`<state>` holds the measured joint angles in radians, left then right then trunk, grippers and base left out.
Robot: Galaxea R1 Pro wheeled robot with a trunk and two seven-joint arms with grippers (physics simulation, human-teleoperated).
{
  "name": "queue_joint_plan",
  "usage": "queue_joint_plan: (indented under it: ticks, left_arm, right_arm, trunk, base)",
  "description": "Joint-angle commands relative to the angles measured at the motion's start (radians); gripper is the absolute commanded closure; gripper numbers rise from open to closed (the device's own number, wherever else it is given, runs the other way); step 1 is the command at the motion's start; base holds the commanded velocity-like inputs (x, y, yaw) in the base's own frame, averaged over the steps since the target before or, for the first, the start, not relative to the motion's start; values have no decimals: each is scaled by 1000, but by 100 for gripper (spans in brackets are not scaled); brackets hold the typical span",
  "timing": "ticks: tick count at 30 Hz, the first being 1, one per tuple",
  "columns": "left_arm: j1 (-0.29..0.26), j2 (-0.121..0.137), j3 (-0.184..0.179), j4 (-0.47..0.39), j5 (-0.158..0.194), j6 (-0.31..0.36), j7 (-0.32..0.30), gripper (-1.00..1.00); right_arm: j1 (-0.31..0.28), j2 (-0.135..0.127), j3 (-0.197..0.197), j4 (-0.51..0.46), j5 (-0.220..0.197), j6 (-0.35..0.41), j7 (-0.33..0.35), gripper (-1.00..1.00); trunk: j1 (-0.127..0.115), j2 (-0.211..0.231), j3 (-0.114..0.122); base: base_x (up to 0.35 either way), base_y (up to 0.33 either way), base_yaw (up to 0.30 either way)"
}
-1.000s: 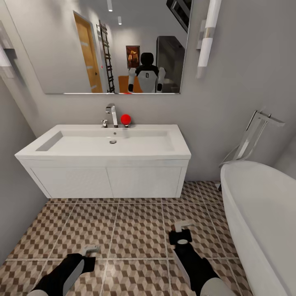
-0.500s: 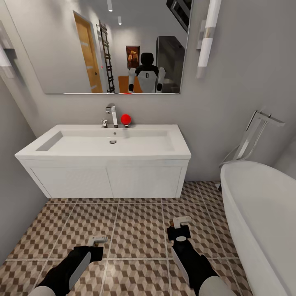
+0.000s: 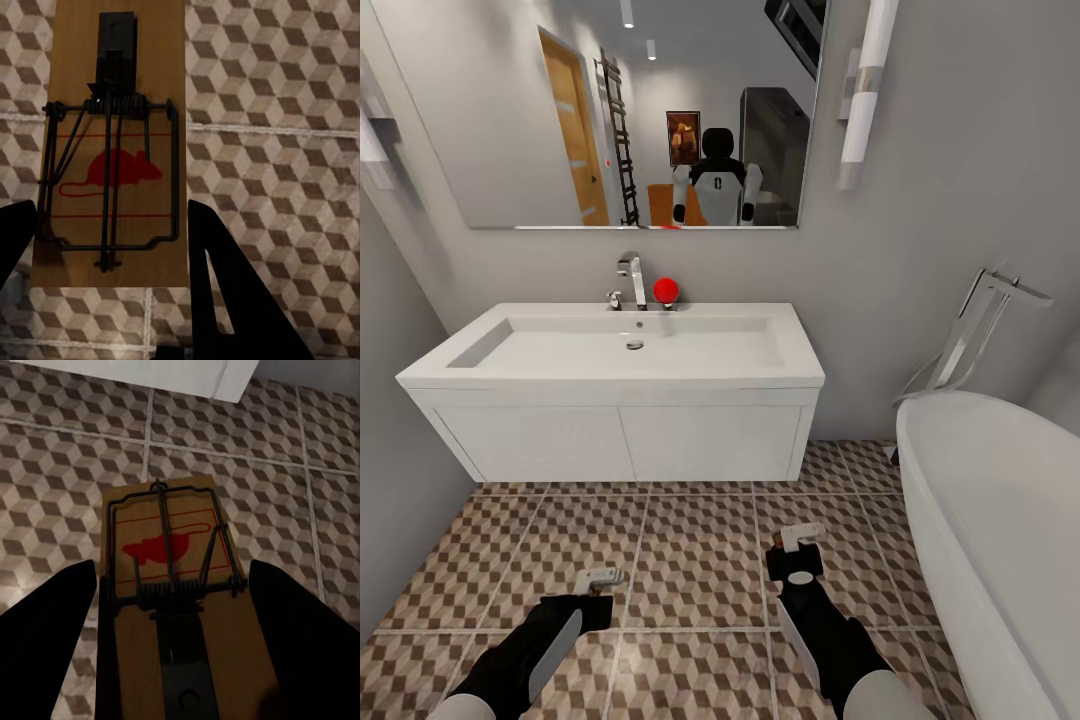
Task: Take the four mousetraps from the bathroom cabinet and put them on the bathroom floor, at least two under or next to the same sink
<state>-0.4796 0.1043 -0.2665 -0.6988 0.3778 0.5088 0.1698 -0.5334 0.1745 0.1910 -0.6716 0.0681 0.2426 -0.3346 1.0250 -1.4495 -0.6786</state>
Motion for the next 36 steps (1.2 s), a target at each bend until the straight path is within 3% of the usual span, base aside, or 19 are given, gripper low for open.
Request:
queue_joint_plan:
  ticks: [1,6,10,28,36]
  left_arm:
    - [-1,2,-6,-2,8,3,7,100]
    - [-1,2,-7,0,9,3,7,100]
    - [-1,2,-7,-1,9,4,7,100]
    - [-1,0,-7,-21,8,0,7,100]
    - [-1,19,-6,-64,7,-47,3,100]
  right_arm:
    - [0,0,2,-2,7,9,-4,100]
    - [0,0,2,-5,7,9,-5,100]
    - [0,0,1,-17,7,9,-5,100]
    - [0,0,6,-35,6,12,-3,100]
    - [0,0,8,-34,4,12,0,100]
  trunk:
    - [0,0,-1]
    - [0,0,-1]
    - [15,-28,-14]
    - [84,-154,-97]
    - [115,-210,-135]
  base:
    - [0,0,0]
    - [0,0,0]
    - [0,0,0]
    - [0,0,0]
    - [0,0,0]
